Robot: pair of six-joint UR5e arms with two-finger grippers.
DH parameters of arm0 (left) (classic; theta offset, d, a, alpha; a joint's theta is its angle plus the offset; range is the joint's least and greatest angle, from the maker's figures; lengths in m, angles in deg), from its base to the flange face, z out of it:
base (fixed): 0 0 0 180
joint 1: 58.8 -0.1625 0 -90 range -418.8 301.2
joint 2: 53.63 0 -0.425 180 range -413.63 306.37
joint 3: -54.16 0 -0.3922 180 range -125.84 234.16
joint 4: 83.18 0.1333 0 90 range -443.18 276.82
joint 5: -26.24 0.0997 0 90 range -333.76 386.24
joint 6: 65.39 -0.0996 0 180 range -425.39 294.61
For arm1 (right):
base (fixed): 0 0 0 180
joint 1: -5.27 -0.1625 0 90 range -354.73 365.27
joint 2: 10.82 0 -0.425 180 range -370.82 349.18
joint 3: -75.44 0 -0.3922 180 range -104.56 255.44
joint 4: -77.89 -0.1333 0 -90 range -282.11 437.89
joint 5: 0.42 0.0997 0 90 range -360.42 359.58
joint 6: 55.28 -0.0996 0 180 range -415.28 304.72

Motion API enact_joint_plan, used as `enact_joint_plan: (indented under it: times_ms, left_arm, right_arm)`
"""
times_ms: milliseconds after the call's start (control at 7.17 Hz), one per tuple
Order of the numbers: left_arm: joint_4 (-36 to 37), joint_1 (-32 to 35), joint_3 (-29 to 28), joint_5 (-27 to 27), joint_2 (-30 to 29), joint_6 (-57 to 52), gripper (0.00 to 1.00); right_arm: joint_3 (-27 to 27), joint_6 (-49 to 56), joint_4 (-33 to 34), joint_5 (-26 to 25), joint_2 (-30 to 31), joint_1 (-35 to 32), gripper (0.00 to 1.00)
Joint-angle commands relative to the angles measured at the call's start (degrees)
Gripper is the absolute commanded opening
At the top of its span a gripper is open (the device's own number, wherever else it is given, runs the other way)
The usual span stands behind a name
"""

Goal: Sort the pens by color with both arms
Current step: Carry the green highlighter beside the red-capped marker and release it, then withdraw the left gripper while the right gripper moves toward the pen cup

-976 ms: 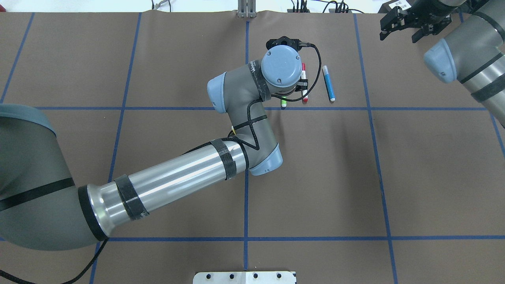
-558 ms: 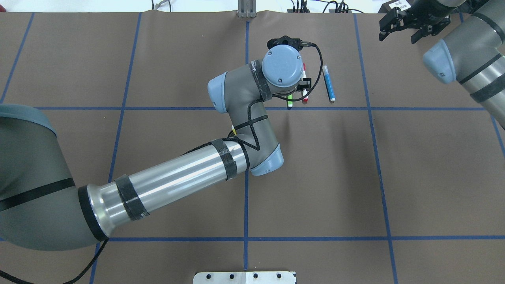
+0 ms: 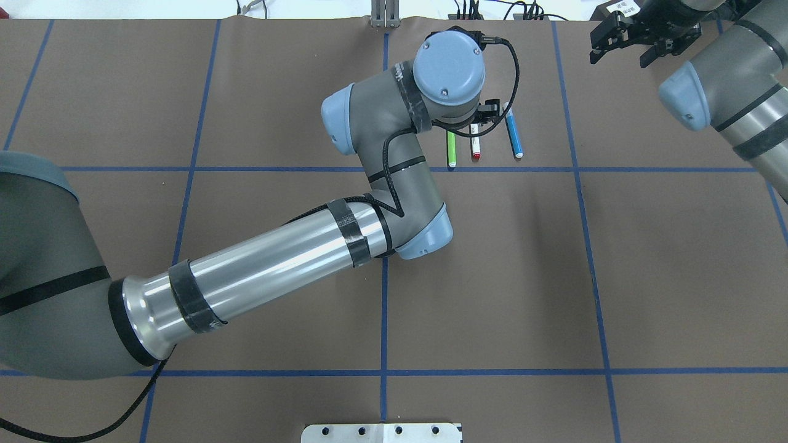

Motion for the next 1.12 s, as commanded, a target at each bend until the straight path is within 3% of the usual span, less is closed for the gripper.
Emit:
enact_joint_plan:
  times_ms: [0, 279, 558, 836, 976]
  left_arm:
    - [13.26, 4.43, 8.70, -9.87, 1.14, -2.19, 0.99]
    - [22.25, 8.57, 20.80, -15.60, 8.05, -9.12, 0.99]
    - [23.69, 12.87, 34.87, -20.45, 21.21, -15.55, 0.99]
    - [23.78, 14.91, 37.91, -21.08, 26.79, -19.68, 0.99]
    - [24.39, 15.96, 37.92, -22.56, 28.21, -22.40, 0.99]
  right_arm:
    - [0.41, -0.17, 0.18, -0.11, -0.38, 0.00, 0.99]
    - [1.11, -1.85, 0.26, -3.61, -1.52, 1.84, 0.99]
    - [2.60, -0.97, -0.52, -4.24, -4.16, 3.95, 0.98]
    - [2.87, -1.75, -6.31, -4.07, -4.25, 6.49, 0.98]
    - [3.14, -1.84, -5.20, -4.06, -5.38, 8.60, 0.98]
